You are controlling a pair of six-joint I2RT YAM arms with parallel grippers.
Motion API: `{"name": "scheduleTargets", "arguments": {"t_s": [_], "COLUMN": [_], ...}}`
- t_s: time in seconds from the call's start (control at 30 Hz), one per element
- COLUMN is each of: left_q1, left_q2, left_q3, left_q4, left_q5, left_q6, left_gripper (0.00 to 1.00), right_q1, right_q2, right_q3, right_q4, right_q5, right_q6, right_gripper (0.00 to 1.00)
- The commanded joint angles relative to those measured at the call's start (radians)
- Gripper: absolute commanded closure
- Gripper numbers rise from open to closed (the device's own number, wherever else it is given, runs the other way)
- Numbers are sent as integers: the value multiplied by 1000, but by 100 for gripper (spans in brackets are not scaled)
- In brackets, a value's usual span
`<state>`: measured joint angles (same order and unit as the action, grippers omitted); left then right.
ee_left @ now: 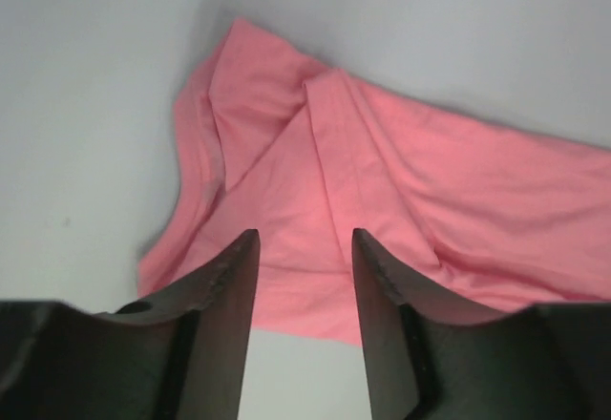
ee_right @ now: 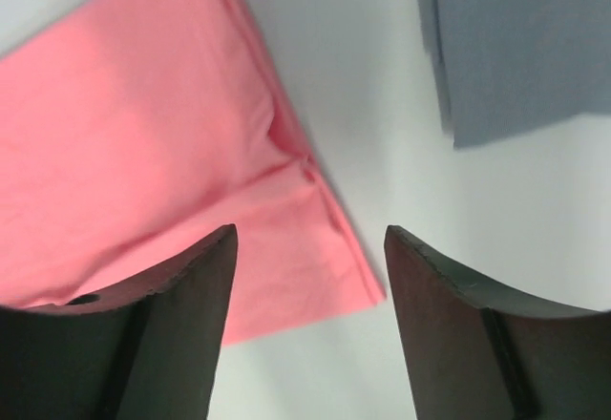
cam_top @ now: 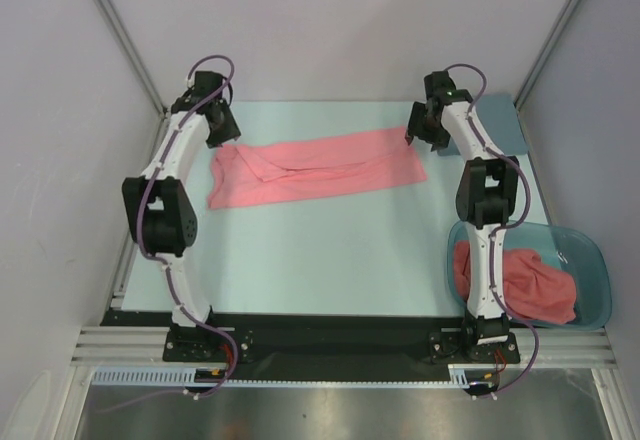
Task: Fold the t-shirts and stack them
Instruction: Fold the tshirt
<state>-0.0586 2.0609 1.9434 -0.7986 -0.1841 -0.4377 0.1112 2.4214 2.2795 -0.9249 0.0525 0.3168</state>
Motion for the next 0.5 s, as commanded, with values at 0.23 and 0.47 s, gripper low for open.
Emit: {"name": "scheduleTargets", "arguments": {"t_s": [0.23,0.47], "left_q1": [-37,-4], "left_q2": [-364,-302], "left_q3": [-637,-617], "left_q4": [159,193], "left_q5": [109,113], "left_q6": [-96,-101], "left_gripper": [61,66], "right_q1": [67,90], "right_q2": [-174,-130], "right_q3": [-250,-272], "right_q4": [12,66], "right_q5": [15,12], "right_q6": [-28,-32], "right_gripper": [36,50]}}
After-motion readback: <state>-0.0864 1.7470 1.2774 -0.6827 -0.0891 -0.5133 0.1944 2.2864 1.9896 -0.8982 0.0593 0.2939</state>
